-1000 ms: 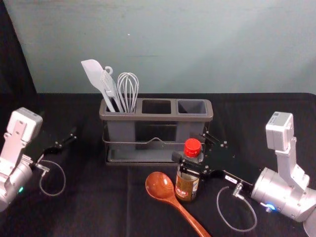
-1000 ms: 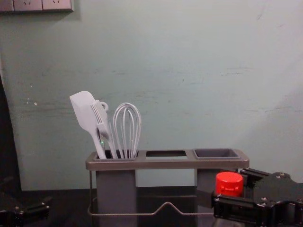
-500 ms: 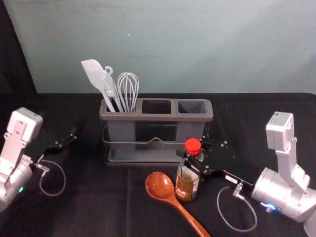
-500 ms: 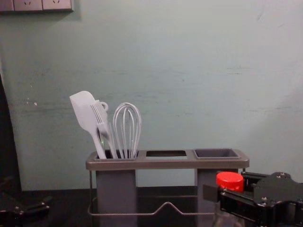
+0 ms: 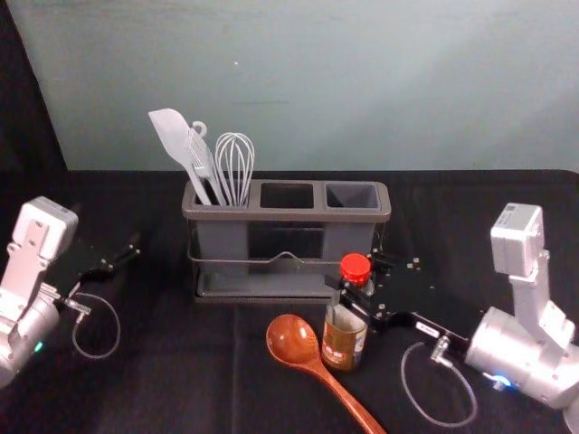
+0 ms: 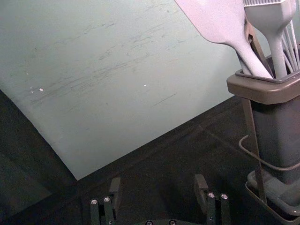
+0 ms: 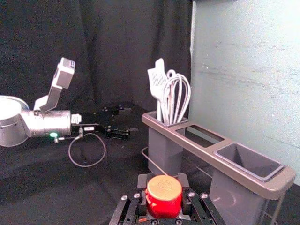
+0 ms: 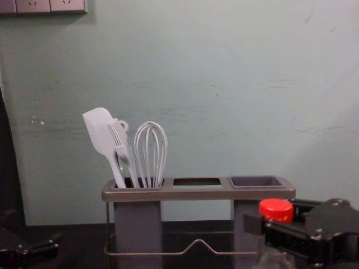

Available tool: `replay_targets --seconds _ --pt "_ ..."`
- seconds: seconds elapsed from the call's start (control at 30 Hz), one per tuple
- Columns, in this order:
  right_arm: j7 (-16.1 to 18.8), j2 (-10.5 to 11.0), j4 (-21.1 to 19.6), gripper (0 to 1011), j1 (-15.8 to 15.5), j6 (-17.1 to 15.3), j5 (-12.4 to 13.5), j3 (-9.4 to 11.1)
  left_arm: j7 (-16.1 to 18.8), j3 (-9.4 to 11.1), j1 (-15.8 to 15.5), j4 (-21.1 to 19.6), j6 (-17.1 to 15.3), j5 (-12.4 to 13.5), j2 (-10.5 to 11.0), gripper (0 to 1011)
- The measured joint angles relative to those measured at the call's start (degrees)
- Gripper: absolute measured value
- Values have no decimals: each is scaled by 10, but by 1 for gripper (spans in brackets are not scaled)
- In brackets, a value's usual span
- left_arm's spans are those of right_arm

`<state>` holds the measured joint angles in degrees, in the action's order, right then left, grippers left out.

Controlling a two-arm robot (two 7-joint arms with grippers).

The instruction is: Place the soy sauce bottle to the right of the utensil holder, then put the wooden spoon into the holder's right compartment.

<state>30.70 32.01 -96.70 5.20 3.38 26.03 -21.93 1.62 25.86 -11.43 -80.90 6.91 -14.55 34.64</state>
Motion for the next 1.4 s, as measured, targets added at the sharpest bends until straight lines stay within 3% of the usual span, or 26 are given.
replay_targets --seconds 0.17,0.27,0.3,0.47,0.5,0.6,0.7,0.83,1.0,1.4 --pt "-11 21 -40 393 -29 -10 12 22 0 0 0 0 0 0 0 1011" --pt "-17 46 -78 393 -67 -3 27 54 0 0 0 0 0 0 0 1011" --pt "-17 46 -78 393 -67 -3 27 54 0 0 0 0 0 0 0 1012" --pt "-28 78 -119 393 -129 16 44 113 0 0 0 0 0 0 0 1012" --pt "-28 78 -119 393 -129 16 44 113 0 0 0 0 0 0 0 1012" --pt "-33 90 -129 393 -155 19 50 147 0 0 0 0 0 0 0 1012" --pt "-37 93 -129 392 -166 19 54 168 0 0 0 0 0 0 0 1011" --pt "-40 87 -118 392 -169 21 56 184 0 0 0 0 0 0 0 1011" --pt "-41 73 -89 392 -147 20 57 184 0 0 0 0 0 0 0 1011" --pt "-23 38 8 393 -48 15 51 149 0 0 0 0 0 0 0 1011"
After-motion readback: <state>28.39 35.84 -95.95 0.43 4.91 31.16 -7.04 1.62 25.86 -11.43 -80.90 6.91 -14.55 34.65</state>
